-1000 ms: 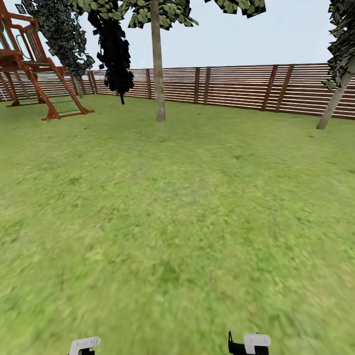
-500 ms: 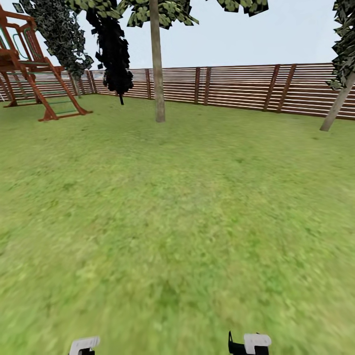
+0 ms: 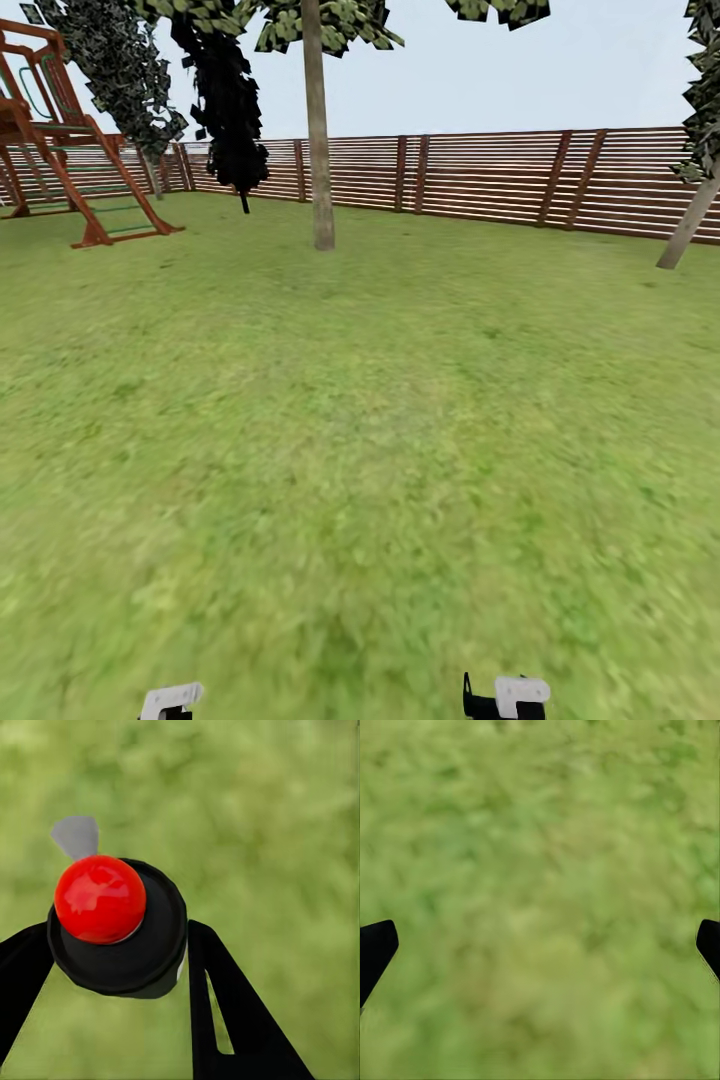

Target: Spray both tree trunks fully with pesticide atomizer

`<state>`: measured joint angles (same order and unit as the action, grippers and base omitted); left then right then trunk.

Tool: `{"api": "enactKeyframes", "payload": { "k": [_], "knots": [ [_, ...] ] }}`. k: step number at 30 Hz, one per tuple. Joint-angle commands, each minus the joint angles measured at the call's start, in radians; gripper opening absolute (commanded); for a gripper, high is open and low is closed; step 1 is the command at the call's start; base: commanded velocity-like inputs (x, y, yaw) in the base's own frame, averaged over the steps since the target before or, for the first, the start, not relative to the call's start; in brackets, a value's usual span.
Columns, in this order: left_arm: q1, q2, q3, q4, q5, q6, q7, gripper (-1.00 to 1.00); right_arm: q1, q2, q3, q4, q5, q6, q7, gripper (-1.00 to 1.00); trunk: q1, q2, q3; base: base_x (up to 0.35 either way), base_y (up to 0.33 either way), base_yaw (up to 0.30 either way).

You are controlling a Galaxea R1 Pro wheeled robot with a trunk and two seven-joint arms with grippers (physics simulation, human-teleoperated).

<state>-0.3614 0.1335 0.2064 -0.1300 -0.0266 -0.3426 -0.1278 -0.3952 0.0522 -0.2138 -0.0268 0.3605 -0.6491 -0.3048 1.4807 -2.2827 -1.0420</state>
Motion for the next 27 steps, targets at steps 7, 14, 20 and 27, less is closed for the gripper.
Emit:
{"api": "enactKeyframes", "payload": {
  "k": [7,14,20,27],
  "knots": [
    [-0.001,0.000,0.009,0.001,-0.003,-0.003,-0.007,-1.00,-0.001,0.000,-0.006,0.001,0.011,-0.001,-0.007,1.00,0.000,0.000,-0.001,0.338,0.000,0.000],
    [-0.001,0.000,0.008,0.001,-0.003,-0.003,-0.007,-1.00,-0.001,0.000,-0.006,0.001,0.011,-0.001,-0.007,1.00,0.000,0.000,-0.001,0.338,0.000,0.000],
    [-0.001,0.000,0.008,0.001,-0.003,-0.003,-0.007,-1.00,-0.001,0.000,-0.006,0.001,0.011,-0.001,-0.007,1.00,0.000,0.000,-0.001,0.338,0.000,0.000],
    [-0.001,0.000,0.008,0.001,-0.003,-0.003,-0.007,-1.00,-0.001,0.000,-0.005,0.001,0.011,-0.001,-0.007,1.00,0.000,0.000,-0.001,0.338,0.000,0.000]
  ]
}}
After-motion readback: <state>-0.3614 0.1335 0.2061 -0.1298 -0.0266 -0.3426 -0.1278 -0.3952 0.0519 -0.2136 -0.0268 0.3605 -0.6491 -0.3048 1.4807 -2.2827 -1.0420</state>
